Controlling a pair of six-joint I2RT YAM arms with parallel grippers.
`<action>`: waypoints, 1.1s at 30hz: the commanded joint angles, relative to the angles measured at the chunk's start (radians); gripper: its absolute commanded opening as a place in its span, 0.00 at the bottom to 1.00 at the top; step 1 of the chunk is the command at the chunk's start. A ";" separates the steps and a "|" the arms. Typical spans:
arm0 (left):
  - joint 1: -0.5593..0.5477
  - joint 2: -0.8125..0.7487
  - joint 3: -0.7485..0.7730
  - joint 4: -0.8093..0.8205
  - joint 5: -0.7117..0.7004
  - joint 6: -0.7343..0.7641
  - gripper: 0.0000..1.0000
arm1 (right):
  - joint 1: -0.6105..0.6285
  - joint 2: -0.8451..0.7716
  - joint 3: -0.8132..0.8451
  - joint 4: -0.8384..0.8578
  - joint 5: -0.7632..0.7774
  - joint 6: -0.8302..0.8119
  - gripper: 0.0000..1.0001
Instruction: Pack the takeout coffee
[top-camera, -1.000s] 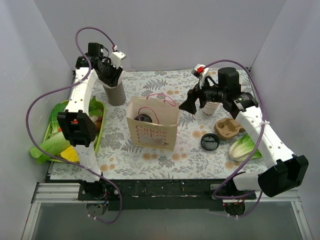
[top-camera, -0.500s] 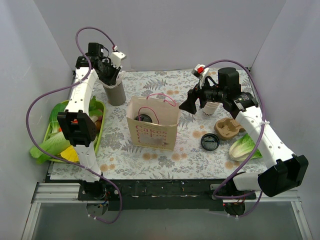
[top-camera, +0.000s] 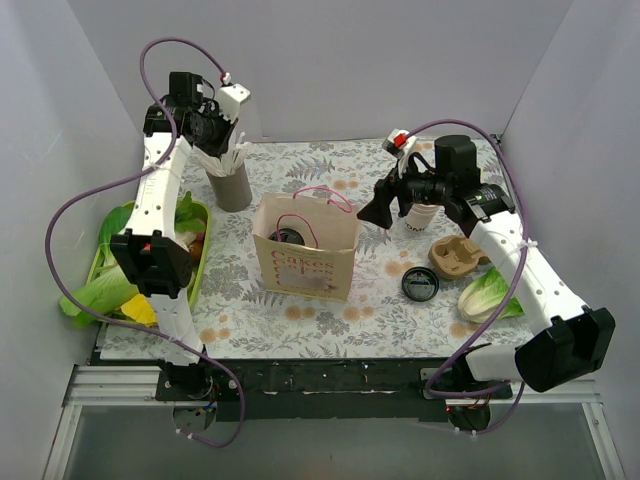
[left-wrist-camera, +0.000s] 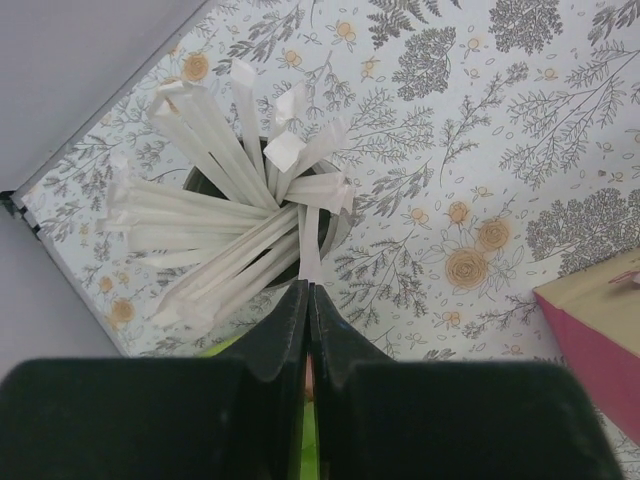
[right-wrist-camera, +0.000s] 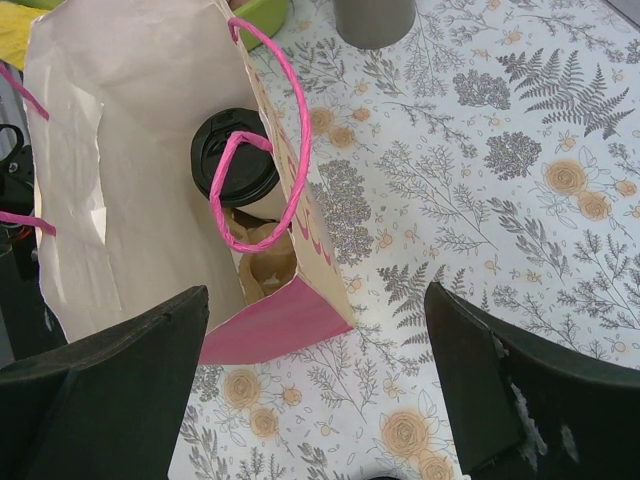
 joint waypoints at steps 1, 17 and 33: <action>-0.029 -0.153 0.038 0.017 -0.071 -0.023 0.00 | -0.004 0.021 0.020 0.040 -0.032 0.005 0.96; -0.145 -0.449 0.038 0.095 -0.333 -0.010 0.00 | -0.030 0.117 0.256 -0.060 -0.017 -0.018 0.96; -0.285 -0.555 0.023 -0.067 0.370 -0.047 0.00 | -0.080 0.151 0.284 -0.073 0.040 -0.021 0.96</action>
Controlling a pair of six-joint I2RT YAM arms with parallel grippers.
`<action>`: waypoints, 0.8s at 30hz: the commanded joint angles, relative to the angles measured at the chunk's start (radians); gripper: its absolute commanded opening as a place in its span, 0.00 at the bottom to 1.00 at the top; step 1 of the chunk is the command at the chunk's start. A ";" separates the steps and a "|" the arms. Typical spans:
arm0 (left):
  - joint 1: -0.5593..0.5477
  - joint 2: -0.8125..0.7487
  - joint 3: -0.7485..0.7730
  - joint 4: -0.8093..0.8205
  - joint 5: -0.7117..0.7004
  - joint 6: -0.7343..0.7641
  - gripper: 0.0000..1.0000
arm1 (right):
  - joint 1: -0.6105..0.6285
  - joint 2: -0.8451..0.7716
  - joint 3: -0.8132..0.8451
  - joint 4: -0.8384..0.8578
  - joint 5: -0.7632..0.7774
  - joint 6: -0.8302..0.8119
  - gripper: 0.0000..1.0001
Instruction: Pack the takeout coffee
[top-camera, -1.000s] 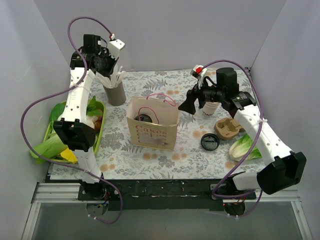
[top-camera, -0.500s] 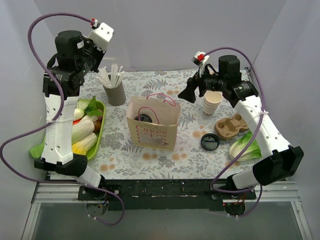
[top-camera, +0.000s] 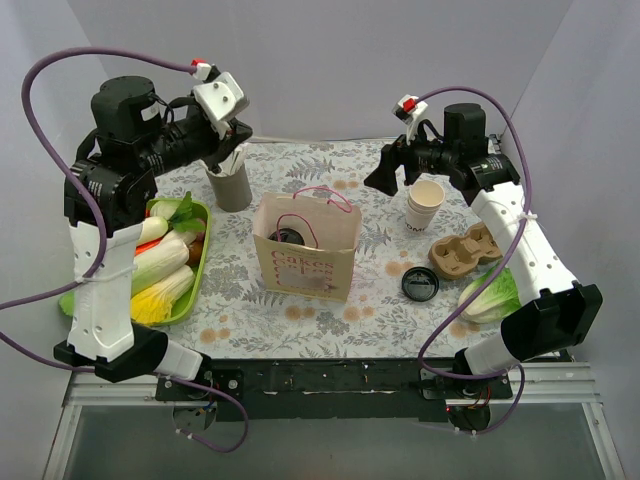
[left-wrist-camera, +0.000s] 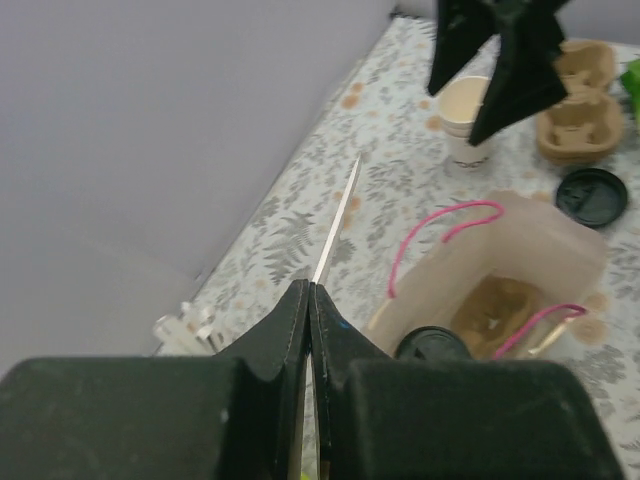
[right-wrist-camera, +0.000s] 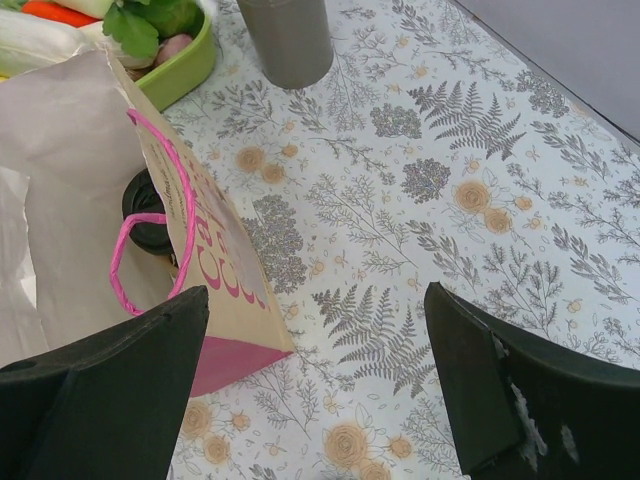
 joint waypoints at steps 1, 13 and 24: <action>-0.047 -0.032 -0.033 -0.112 0.214 0.015 0.00 | -0.009 -0.021 0.022 -0.002 0.014 -0.014 0.96; -0.118 -0.151 -0.078 -0.280 0.162 0.051 0.00 | -0.007 -0.054 -0.032 -0.028 0.052 -0.046 0.96; -0.155 -0.158 -0.279 -0.275 0.193 0.094 0.00 | -0.007 -0.038 -0.028 -0.016 0.028 -0.043 0.96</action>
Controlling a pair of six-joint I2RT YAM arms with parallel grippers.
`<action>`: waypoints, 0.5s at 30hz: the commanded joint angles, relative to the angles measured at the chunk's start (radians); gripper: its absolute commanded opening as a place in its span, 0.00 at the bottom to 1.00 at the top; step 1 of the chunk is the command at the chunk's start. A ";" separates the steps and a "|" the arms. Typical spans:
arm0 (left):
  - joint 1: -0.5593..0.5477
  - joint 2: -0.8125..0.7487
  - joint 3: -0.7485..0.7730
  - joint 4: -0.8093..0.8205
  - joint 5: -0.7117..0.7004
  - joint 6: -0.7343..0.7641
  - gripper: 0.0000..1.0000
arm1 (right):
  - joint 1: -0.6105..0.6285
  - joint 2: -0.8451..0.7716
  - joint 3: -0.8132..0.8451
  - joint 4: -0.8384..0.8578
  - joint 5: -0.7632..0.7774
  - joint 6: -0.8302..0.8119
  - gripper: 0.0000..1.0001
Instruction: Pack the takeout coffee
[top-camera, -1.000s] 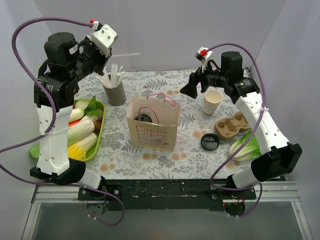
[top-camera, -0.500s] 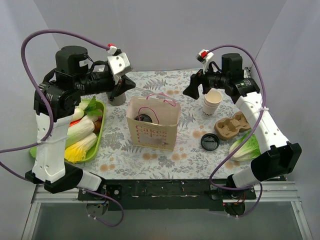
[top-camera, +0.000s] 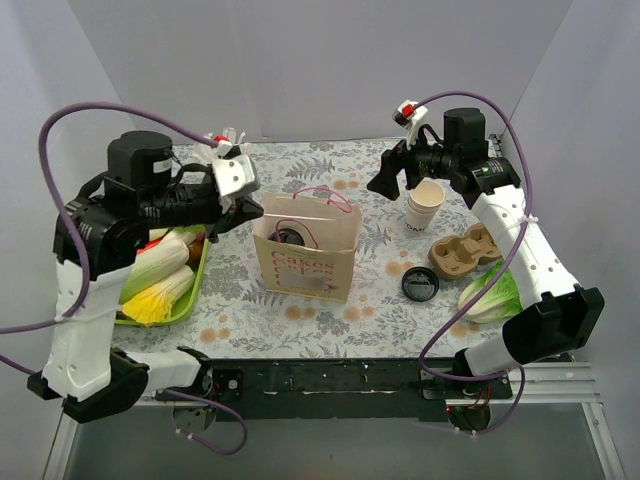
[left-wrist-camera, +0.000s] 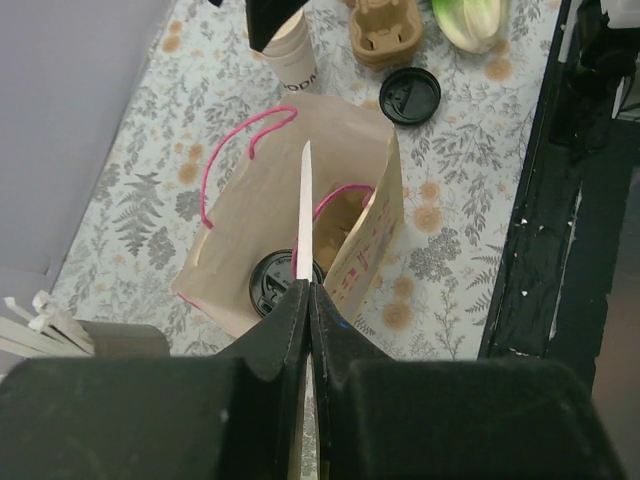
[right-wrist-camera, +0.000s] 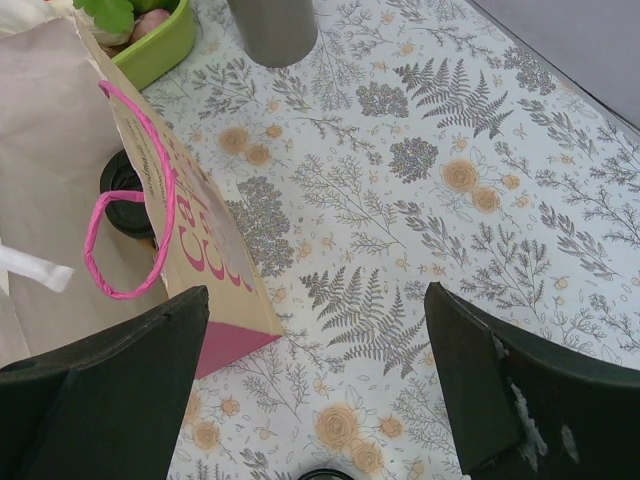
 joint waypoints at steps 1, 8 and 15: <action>-0.015 0.089 -0.036 -0.029 0.023 0.019 0.00 | -0.002 -0.017 0.003 0.011 -0.016 -0.007 0.96; -0.020 0.184 -0.034 0.081 0.014 0.046 0.11 | -0.002 -0.032 0.000 0.007 -0.016 -0.015 0.96; -0.025 0.230 -0.070 0.397 0.035 -0.097 0.75 | -0.004 -0.055 -0.027 0.022 0.013 0.010 0.98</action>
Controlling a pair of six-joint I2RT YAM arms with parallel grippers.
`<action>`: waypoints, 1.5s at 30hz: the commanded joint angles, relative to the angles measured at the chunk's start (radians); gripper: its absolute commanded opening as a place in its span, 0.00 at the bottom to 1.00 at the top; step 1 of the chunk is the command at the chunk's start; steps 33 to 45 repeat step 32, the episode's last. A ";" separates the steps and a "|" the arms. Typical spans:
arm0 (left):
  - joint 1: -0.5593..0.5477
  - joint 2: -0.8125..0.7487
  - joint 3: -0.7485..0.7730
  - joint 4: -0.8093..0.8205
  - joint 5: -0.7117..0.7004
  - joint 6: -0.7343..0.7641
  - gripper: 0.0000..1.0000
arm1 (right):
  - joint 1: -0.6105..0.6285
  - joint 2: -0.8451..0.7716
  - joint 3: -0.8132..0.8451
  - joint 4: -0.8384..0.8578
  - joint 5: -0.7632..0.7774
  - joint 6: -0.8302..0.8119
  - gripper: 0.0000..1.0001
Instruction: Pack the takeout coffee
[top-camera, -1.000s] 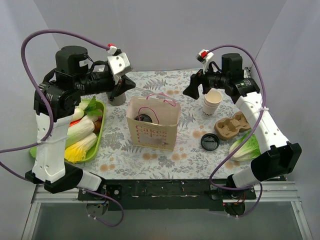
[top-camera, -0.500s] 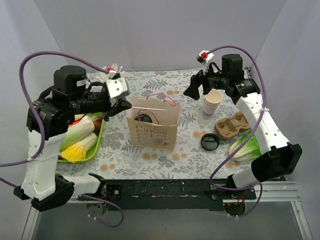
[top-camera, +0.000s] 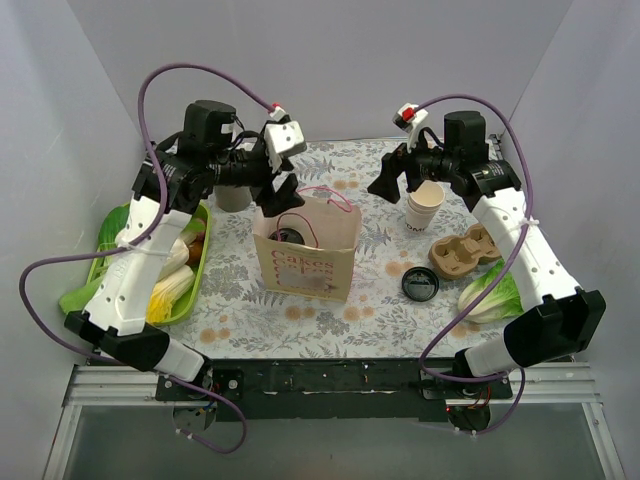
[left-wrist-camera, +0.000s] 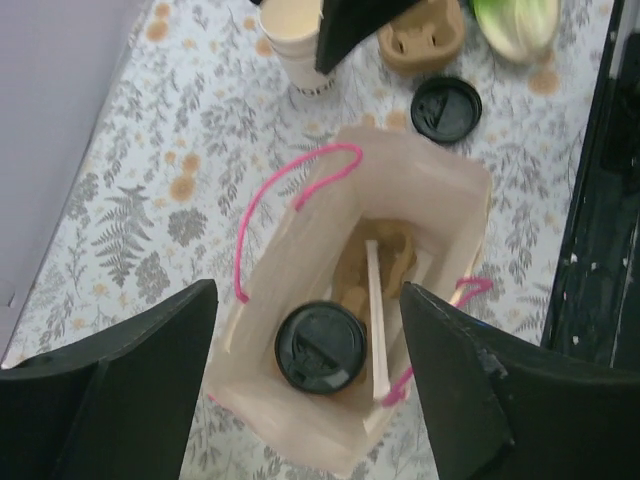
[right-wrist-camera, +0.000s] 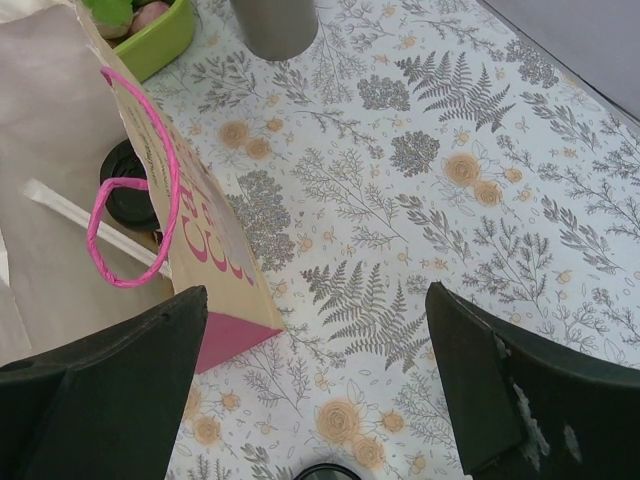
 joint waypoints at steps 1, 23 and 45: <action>-0.007 0.003 0.019 0.289 0.019 -0.115 0.87 | -0.004 -0.042 -0.003 0.018 0.023 0.016 0.98; 0.021 0.144 -0.136 1.242 -0.954 -0.239 0.98 | -0.004 -0.019 0.256 0.100 0.698 0.059 0.98; 0.041 0.215 -0.055 1.124 -0.914 -0.309 0.98 | -0.004 0.009 0.337 0.144 0.748 0.033 0.98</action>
